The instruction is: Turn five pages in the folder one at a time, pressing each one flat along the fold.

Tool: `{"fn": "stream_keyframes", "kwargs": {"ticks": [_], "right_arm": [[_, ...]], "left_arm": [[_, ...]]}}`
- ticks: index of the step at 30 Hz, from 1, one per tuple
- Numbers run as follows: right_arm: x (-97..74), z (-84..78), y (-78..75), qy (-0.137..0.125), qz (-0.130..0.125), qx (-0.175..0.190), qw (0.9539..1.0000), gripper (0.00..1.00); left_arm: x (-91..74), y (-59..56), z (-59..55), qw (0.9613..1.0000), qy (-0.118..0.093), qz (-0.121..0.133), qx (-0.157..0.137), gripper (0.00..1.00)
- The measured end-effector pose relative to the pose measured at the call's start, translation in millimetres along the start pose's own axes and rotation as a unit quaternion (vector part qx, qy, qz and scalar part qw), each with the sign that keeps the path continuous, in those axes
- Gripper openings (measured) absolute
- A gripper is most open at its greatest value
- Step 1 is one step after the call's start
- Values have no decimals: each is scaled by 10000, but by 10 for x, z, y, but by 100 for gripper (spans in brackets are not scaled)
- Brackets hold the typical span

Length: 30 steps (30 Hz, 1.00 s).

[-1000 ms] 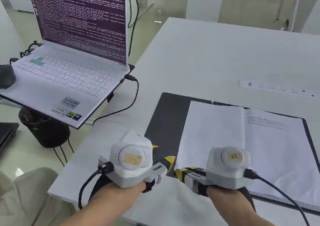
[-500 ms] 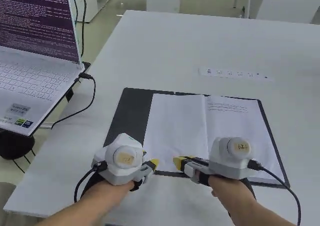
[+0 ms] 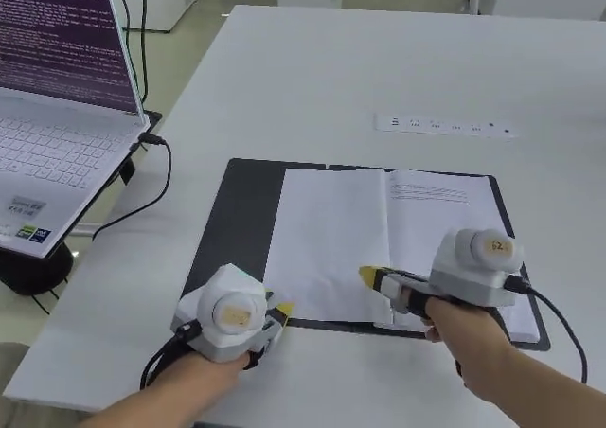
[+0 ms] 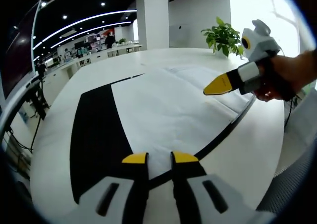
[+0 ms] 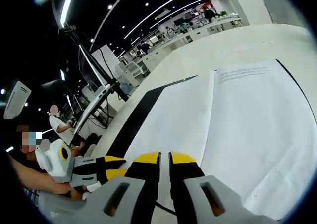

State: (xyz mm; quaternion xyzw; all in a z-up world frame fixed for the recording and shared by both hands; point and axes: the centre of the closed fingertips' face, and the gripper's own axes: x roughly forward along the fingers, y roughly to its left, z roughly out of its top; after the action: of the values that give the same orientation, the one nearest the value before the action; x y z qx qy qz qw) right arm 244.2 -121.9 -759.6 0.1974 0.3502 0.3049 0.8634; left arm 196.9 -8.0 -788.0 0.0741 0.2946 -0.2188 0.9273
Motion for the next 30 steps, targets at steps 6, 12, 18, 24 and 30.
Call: {"fn": "stream_keyframes", "kwargs": {"ticks": [6,12,18,24,30], "right_arm": [[89,149,-166,19,-38,339,9994,3],[212,320,-361,-84,-79,1004,9949,0],[321,422,-534,-131,-156,1573,9873,0],[427,514,-625,-135,-76,1900,9817,0],[543,678,-702,-237,-98,2028,9789,0]], "left_arm": [[-2,13,-3,9998,-73,97,-142,16],[2,15,0,9996,-55,176,-196,16],[5,19,1,9994,-63,225,-238,16],[10,24,1,9992,-71,255,-294,16],[18,33,-8,9991,-86,273,-320,16]]}}
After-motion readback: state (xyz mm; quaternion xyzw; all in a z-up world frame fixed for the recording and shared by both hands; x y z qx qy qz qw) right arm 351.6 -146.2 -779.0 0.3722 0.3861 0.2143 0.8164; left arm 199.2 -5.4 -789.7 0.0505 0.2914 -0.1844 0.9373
